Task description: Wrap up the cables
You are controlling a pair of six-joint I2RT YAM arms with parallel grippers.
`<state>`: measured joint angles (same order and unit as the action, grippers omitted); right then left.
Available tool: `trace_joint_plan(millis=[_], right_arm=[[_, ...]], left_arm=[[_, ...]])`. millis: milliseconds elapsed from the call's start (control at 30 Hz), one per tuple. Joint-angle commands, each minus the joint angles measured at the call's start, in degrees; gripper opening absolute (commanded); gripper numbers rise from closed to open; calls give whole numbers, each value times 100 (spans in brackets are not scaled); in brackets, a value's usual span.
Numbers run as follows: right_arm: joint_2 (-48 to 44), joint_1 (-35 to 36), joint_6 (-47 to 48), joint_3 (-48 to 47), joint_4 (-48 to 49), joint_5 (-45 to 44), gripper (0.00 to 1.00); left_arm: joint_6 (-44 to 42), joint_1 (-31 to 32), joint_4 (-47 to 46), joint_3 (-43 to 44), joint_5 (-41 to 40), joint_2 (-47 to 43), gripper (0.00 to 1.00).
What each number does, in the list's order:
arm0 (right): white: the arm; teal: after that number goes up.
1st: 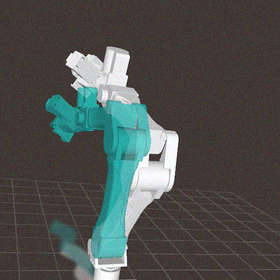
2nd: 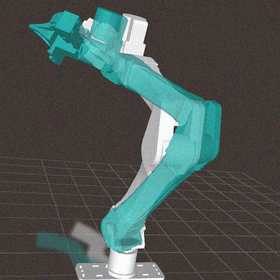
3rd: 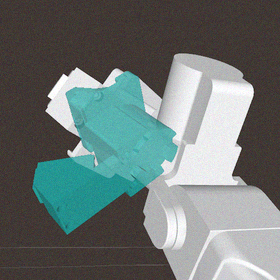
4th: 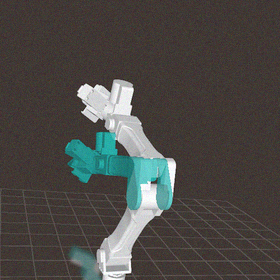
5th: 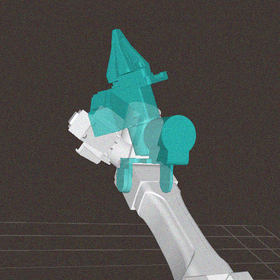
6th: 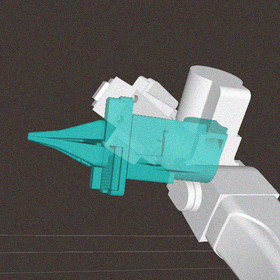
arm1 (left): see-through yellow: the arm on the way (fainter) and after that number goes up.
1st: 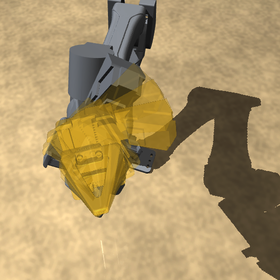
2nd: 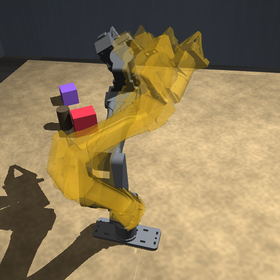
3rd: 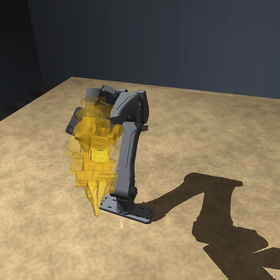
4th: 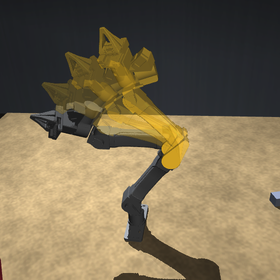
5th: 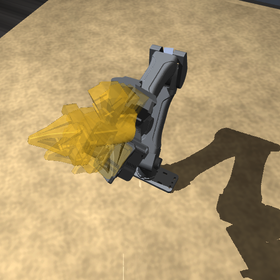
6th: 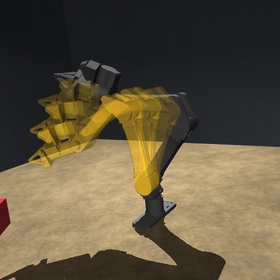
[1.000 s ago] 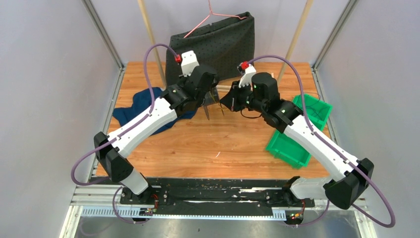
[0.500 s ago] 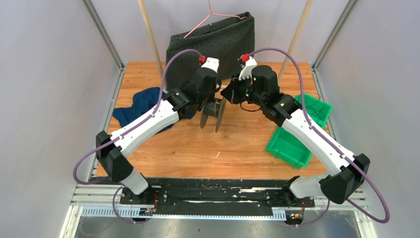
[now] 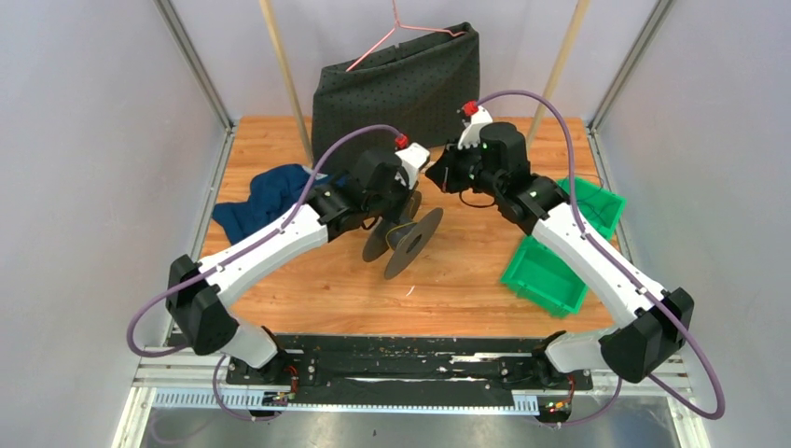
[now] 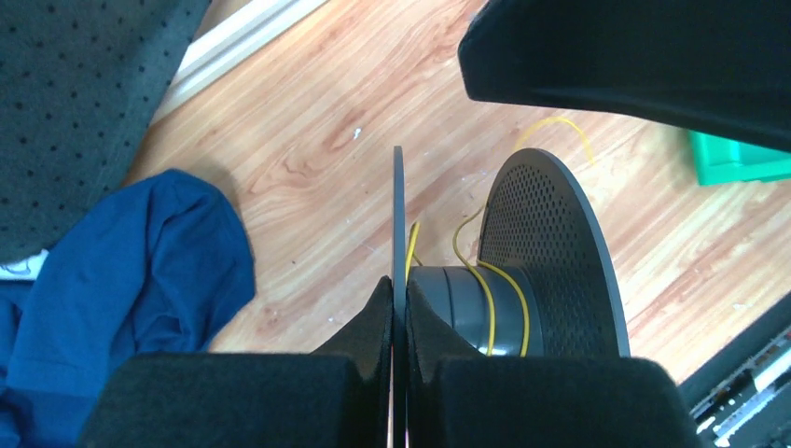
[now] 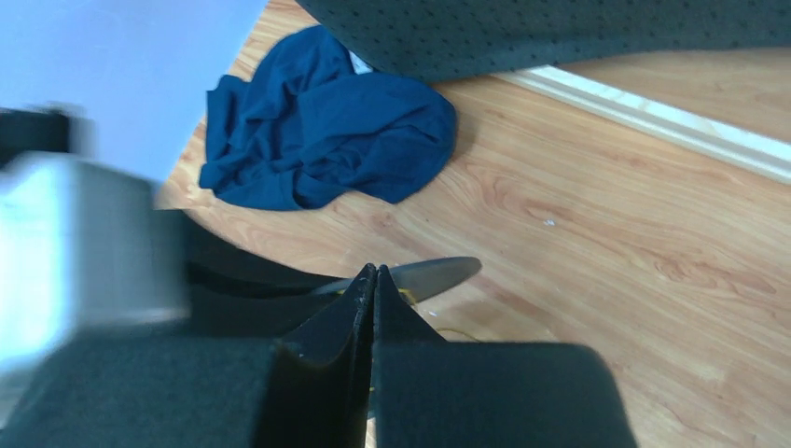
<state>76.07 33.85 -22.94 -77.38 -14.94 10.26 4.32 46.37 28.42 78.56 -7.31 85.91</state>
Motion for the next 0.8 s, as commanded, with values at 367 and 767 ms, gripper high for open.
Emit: trace_joint_plan(millis=[367,767], right_arm=[[-354,-1863,350,1203,-284,851,42],[-336,-1978,825,1863,46,2333,64]], left_arm=[[-124,39,190,1147,255,-683,0],[-78,30,1390,3047,415,-418,0]])
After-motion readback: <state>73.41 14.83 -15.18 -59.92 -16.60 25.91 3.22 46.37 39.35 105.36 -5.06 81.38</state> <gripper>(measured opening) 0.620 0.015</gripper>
